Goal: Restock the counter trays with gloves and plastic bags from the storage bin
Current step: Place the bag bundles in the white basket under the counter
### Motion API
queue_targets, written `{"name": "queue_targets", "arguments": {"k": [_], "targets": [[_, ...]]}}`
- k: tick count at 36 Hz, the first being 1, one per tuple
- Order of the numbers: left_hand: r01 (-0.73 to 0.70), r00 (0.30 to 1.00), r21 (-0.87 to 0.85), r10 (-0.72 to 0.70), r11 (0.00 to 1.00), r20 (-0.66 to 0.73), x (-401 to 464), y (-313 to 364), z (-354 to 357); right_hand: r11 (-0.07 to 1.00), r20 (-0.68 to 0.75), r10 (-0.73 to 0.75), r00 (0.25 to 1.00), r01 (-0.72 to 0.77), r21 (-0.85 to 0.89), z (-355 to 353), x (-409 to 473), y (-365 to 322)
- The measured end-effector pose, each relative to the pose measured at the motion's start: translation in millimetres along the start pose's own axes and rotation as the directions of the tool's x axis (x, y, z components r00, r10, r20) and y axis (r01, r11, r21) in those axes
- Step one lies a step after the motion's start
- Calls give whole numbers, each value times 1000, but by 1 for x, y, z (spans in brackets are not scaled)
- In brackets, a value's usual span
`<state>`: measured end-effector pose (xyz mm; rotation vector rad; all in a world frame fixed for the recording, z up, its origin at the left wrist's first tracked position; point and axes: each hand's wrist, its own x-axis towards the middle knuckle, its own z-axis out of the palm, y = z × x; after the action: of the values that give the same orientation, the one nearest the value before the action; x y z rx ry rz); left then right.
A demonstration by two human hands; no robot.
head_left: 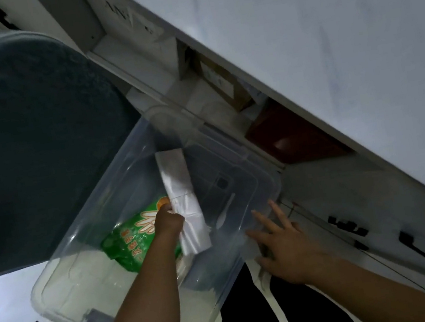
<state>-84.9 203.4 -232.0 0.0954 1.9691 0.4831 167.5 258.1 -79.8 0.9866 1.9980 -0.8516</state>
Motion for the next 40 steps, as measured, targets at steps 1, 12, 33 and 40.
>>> {"name": "queue_targets", "arguments": {"k": [1, 12, 33, 40], "targets": [[-25, 1000, 10, 25, 1000, 5, -9, 1, -5, 1000, 4, 2, 1000, -2, 27, -5, -1, -1], [-278, 957, -43, 280, 960, 76, -124, -6, -60, 921, -295, 13, 956, 103, 375, -56, -54, -25], [-714, 455, -454, 846, 534, 279, -409, 178, 6, 185, -744, 159, 649, 721, 668, -192, -305, 64], [-723, 318, -426, 810, 544, 493, -476, 216, 114, 138, -790, 339, 512, 803, 580, -155, -364, 171]]}}
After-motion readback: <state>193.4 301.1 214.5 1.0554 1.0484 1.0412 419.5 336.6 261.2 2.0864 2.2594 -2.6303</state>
